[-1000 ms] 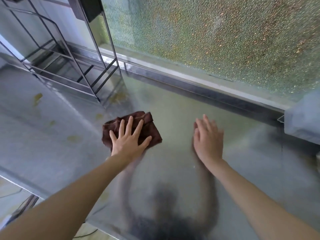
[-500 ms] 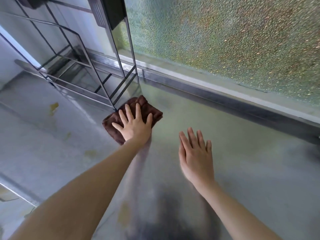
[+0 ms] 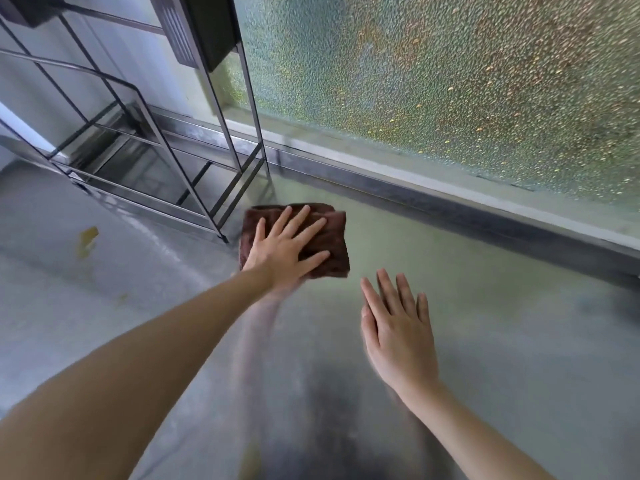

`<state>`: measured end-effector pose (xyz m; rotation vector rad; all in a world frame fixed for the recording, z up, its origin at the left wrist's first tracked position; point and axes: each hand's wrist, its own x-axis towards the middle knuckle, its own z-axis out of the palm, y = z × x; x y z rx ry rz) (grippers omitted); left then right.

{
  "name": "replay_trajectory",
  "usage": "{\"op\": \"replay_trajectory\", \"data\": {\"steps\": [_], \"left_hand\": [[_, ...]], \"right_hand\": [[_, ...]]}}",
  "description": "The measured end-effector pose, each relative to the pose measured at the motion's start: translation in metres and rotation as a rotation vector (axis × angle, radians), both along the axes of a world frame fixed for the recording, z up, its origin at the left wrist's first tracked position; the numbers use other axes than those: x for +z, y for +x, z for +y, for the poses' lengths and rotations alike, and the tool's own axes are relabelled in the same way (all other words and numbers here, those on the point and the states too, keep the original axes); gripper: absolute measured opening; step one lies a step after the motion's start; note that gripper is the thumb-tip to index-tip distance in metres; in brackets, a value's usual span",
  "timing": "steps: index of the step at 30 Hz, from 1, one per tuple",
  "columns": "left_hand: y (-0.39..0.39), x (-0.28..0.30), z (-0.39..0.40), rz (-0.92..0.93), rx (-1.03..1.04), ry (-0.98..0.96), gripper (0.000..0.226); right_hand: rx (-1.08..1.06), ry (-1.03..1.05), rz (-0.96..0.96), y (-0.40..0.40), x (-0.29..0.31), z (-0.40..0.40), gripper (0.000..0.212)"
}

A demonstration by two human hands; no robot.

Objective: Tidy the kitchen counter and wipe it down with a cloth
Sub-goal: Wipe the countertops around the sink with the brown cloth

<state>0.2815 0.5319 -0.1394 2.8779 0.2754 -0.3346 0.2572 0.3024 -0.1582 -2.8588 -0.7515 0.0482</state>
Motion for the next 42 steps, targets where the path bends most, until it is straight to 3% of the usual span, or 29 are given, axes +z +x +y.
{"op": "replay_trajectory", "data": {"steps": [3, 5, 10, 14, 18, 26, 30, 37, 42], "left_hand": [[0.034, -0.004, -0.001, -0.086, 0.227, 0.01, 0.061], [0.04, -0.005, -0.004, -0.09, 0.264, 0.018, 0.062], [0.002, 0.003, -0.011, 0.004, 0.07, -0.004, 0.064], [-0.056, 0.004, -0.045, 0.046, -0.104, -0.017, 0.078], [-0.059, 0.001, -0.047, 0.024, -0.136, 0.006, 0.076], [-0.002, -0.003, -0.043, -0.07, 0.167, -0.013, 0.062], [-0.039, -0.001, -0.057, -0.07, 0.166, -0.013, 0.062], [-0.134, 0.012, -0.113, 0.063, 0.126, -0.059, 0.064], [-0.182, 0.028, -0.134, 0.179, -0.007, -0.144, 0.079]], "right_hand": [[-0.006, 0.0, -0.006, -0.001, -0.001, 0.0, 0.046], [-0.007, 0.004, -0.011, 0.0, -0.001, 0.0, 0.046], [-0.004, 0.004, -0.004, 0.0, 0.0, 0.0, 0.046], [0.006, -0.013, -0.007, 0.0, 0.0, 0.0, 0.048], [0.009, -0.022, -0.019, 0.001, -0.003, -0.001, 0.049], [-0.009, 0.059, 0.005, 0.0, -0.003, -0.001, 0.046], [-0.021, 0.139, 0.046, 0.001, -0.004, -0.003, 0.046], [-0.171, 0.554, 0.273, -0.005, 0.021, -0.008, 0.032], [-0.209, 0.549, 0.387, -0.065, 0.04, -0.023, 0.033]]}}
